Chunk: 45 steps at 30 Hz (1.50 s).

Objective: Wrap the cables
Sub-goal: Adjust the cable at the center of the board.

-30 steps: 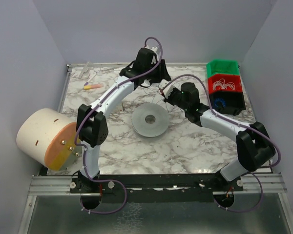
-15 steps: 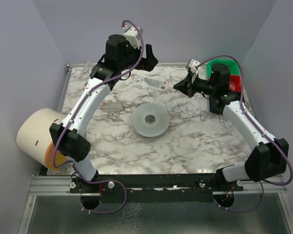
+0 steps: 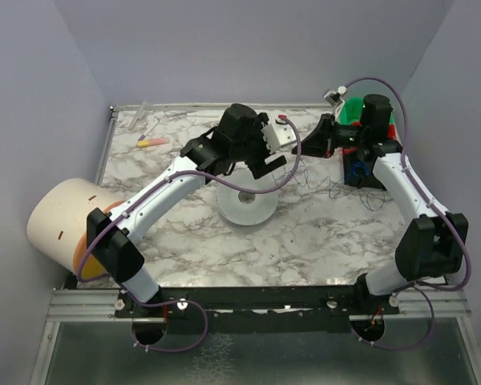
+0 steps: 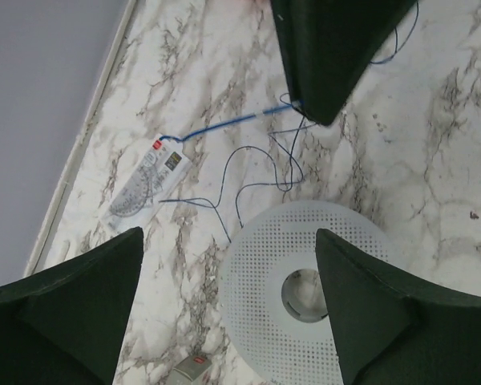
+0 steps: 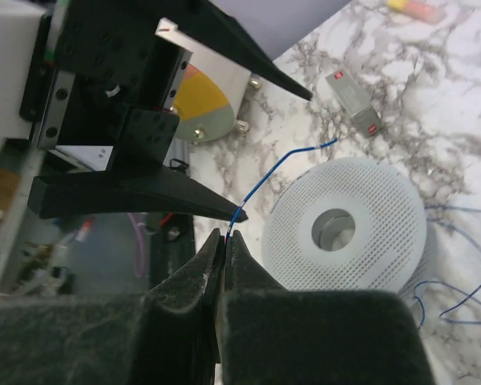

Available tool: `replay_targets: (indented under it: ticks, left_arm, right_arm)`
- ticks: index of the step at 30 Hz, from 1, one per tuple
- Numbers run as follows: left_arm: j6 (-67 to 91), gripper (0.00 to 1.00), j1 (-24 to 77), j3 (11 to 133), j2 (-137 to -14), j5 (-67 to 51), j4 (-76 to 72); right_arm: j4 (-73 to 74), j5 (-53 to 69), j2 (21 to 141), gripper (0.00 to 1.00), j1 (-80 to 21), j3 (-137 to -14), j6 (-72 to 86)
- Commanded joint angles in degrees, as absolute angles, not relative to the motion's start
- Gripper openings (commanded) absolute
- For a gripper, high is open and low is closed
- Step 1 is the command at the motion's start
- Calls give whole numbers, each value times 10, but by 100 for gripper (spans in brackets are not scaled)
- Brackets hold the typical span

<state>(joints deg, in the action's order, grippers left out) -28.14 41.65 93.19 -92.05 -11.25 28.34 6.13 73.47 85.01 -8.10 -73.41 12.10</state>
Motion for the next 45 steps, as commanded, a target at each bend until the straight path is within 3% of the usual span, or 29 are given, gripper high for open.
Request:
replay_targets:
  ticks: [1, 8, 15, 29, 32, 39, 40, 41, 45]
  left_arm:
    - [-365, 86, 423, 928, -893, -142, 336]
    - [-381, 80, 425, 952, -913, -190, 372]
    - [-375, 79, 428, 1014, -958, -274, 420]
    - [-389, 77, 452, 1116, -1042, -287, 474]
    - [-389, 68, 455, 1124, -1050, -287, 478]
    - [-387, 32, 464, 1124, -1068, -282, 479]
    - [-385, 22, 464, 1125, -1070, -278, 478]
    - [-382, 3, 465, 1125, -1073, -272, 477]
    - [-352, 0, 466, 1107, -1073, -226, 444]
  right_arm:
    - [37, 847, 899, 0, -43, -731, 267]
    - [180, 845, 909, 1, -43, -744, 165]
    - [149, 852, 889, 1, -43, -720, 191]
    - [150, 861, 868, 1, -46, -692, 196]
    - [166, 857, 872, 0, -47, -697, 183]
    - [169, 855, 868, 1, -47, -700, 179]
    - [168, 854, 865, 1, -47, -699, 180]
    - [166, 856, 863, 1, -47, -698, 179]
    - [114, 875, 850, 0, -46, -681, 218]
